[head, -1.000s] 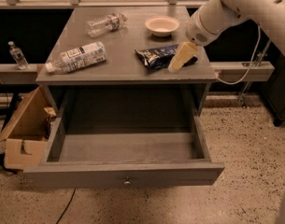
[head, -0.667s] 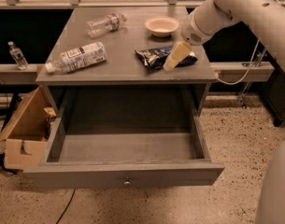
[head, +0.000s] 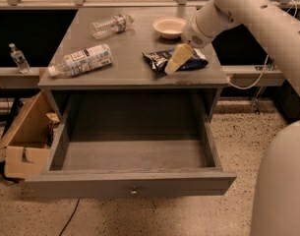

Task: Place blue chip bag into top drawer

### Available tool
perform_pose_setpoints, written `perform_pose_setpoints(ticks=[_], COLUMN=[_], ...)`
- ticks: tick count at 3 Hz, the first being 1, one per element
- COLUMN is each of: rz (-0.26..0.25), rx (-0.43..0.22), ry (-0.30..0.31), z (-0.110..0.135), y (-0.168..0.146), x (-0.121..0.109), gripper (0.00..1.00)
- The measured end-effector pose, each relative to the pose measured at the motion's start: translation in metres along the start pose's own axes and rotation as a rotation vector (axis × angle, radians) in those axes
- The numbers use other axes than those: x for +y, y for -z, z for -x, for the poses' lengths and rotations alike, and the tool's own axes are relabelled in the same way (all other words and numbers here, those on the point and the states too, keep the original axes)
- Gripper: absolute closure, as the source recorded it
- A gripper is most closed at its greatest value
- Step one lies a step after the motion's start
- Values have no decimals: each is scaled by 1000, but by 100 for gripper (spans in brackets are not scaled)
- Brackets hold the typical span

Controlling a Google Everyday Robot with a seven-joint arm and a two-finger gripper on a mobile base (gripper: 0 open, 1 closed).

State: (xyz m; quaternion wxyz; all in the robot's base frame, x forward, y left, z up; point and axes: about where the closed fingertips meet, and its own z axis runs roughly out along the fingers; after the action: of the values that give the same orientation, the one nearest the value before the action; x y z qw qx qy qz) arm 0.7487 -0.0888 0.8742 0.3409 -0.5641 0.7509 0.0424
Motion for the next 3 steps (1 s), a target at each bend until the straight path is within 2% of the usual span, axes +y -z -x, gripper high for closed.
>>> perform_pose_setpoints(ticks=[1,2,3], rz=[36,38,43], rx=[11,12,11], ry=[2,2,1], z=[3,3,3], y=[-20,-21,-23], x=[3,3,5], gripper=[0,0,24])
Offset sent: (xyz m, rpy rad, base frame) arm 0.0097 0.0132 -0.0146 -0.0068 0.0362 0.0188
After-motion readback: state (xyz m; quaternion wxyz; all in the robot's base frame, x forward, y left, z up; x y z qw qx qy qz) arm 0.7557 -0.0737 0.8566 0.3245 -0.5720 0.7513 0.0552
